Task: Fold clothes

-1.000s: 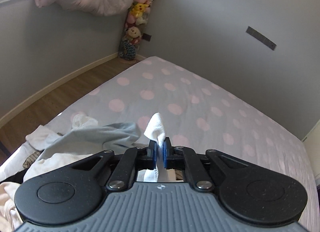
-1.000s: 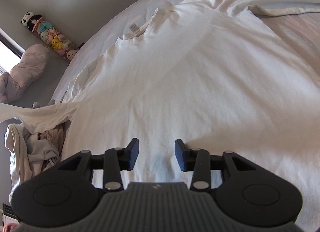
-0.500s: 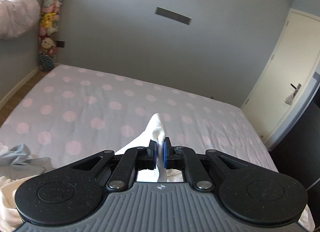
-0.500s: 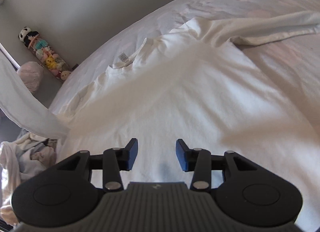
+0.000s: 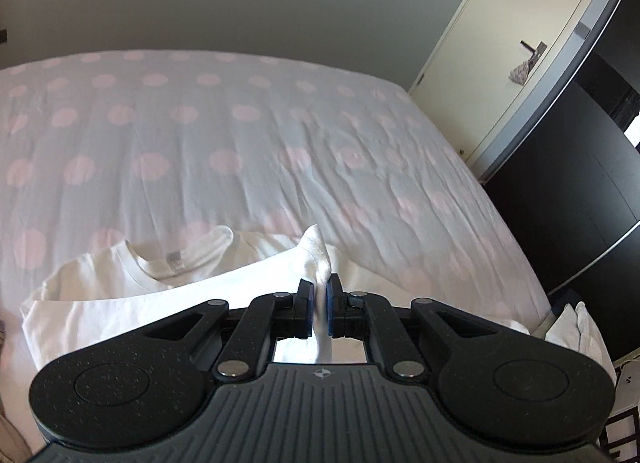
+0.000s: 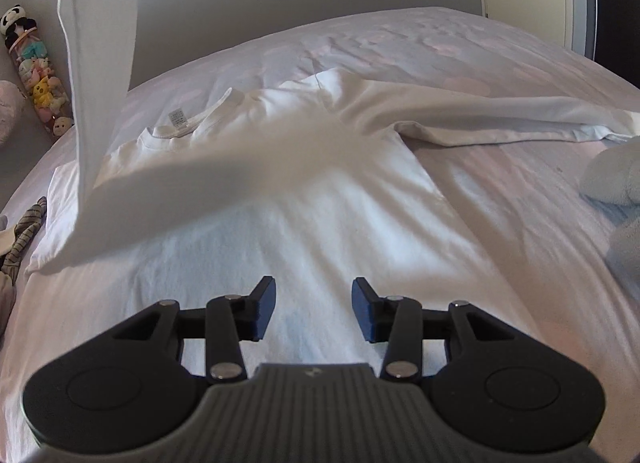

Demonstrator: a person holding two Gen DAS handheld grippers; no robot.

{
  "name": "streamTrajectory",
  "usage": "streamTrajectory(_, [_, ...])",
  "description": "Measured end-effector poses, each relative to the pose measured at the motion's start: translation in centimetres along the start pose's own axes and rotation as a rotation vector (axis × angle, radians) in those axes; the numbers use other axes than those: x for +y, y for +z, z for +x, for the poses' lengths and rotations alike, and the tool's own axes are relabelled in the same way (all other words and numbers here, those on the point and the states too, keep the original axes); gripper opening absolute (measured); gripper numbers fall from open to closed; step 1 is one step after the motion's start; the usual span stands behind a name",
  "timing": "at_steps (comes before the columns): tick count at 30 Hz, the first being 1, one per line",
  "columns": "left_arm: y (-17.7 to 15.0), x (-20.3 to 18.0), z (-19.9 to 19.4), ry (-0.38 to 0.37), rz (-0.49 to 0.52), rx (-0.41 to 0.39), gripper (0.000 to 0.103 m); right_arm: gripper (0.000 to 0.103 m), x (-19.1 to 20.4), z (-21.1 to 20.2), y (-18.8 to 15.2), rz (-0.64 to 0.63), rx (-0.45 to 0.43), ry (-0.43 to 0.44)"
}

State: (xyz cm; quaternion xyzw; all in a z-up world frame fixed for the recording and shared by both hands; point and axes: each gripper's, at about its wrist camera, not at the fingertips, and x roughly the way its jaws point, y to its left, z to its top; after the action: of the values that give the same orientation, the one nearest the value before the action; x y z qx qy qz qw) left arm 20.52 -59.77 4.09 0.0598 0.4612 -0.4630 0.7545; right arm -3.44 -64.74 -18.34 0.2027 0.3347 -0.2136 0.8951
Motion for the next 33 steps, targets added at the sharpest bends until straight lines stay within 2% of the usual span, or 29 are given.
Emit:
streamTrajectory(4, [-1.7, -0.3, 5.6, -0.021, -0.023, 0.081, 0.004, 0.046, -0.5, 0.7, -0.1, 0.021, 0.013, 0.003])
streamTrajectory(8, [-3.0, -0.4, 9.5, -0.052, -0.045, 0.140, 0.007, 0.047, -0.5, 1.2, -0.2, 0.023, 0.020, 0.018])
streamTrajectory(14, [-4.3, 0.3, 10.9, -0.094, -0.065, 0.182, 0.016, 0.048, -0.4, 1.4, -0.3, 0.022, 0.017, 0.020])
streamTrajectory(16, [-4.7, 0.9, 10.4, -0.105, -0.067, 0.187, 0.022, 0.048, -0.3, 1.5, -0.3, 0.018, 0.017, 0.017])
streamTrajectory(22, [-5.9, 4.2, 6.7, -0.081, -0.049, 0.157, 0.022, 0.048, -0.1, 1.4, -0.4, 0.007, 0.012, 0.006])
streamTrajectory(28, [-8.5, 11.3, 0.6, 0.030, -0.026, 0.081, 0.022, 0.049, 0.3, 1.5, -0.6, -0.016, 0.011, -0.011])
streamTrajectory(33, [-11.6, 18.8, -3.9, 0.155, -0.107, 0.029, 0.022, 0.049, 0.6, 1.6, -0.6, -0.033, 0.007, -0.027])
